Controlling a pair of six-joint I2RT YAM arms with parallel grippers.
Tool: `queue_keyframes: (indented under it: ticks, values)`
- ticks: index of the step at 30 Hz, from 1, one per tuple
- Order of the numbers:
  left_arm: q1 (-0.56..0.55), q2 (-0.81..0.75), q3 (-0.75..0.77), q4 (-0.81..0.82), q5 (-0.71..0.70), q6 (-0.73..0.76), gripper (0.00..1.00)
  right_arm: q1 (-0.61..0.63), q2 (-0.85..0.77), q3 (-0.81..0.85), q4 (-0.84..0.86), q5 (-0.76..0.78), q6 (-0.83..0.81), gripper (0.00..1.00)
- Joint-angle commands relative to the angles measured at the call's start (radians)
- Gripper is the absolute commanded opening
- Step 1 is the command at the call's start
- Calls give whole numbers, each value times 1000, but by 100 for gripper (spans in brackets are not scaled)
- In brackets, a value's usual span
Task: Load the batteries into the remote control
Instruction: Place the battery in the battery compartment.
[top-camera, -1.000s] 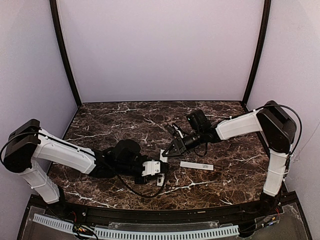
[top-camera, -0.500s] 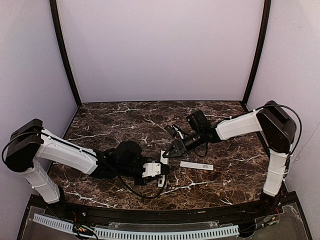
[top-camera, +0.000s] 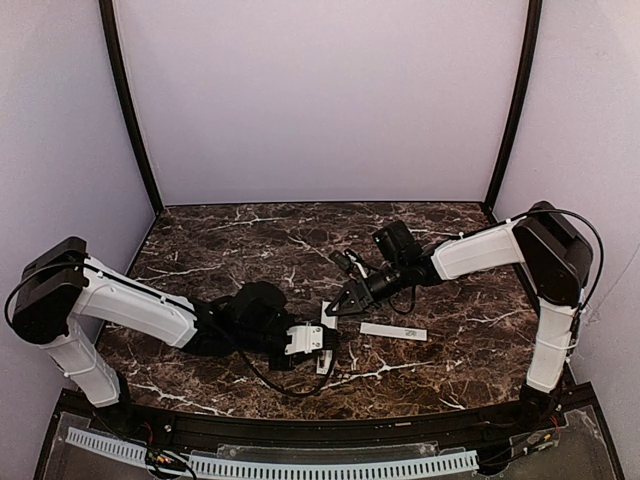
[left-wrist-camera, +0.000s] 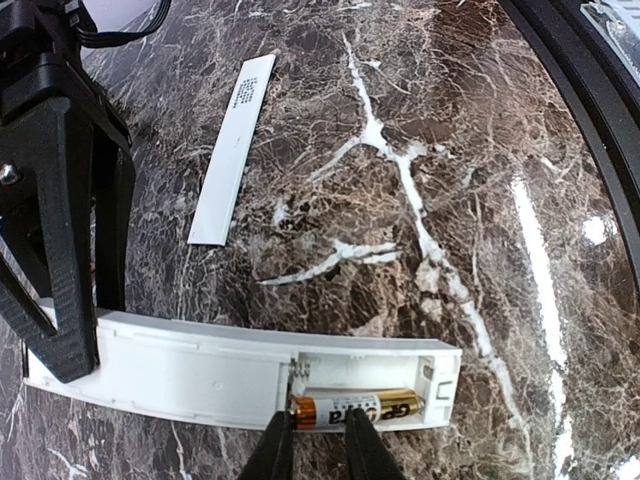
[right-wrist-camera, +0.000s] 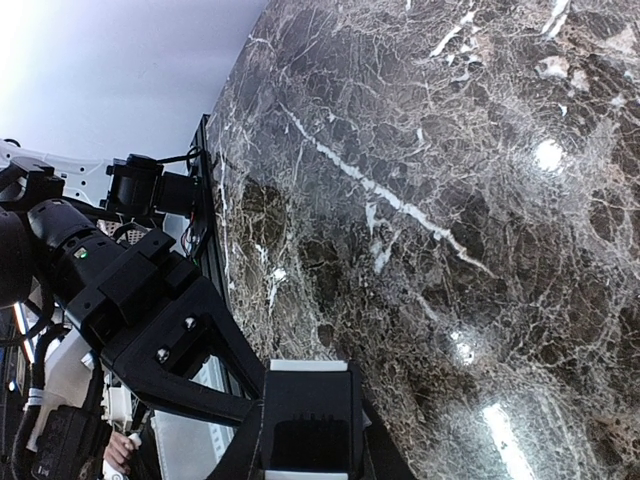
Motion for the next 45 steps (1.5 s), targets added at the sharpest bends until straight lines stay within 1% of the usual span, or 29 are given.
queue_keyframes:
  ticks: [1,13,29,33,36,40,42,45]
  values:
    - [-5,17,45,-79,-14,5,18,13,13,31,10,-9,-5,0]
    - [-4,63,127,-231,-30,-4,12,13,14,36,-2,-2,-7,0]
    - [-23,135,211,-387,-115,-22,11,13,21,41,-5,-3,9,0]
    - [-24,117,202,-381,-145,-37,14,13,20,38,-5,-1,9,0]
    - [-25,82,183,-342,-193,-54,19,12,20,34,-5,1,6,0]
    - [-24,34,155,-303,-235,-64,24,13,16,31,-11,6,0,0]
    - [-20,7,134,-286,-249,-74,26,12,15,31,-11,6,-3,0]
    - [-13,-37,100,-236,-260,-103,31,12,15,31,-11,11,-4,0]
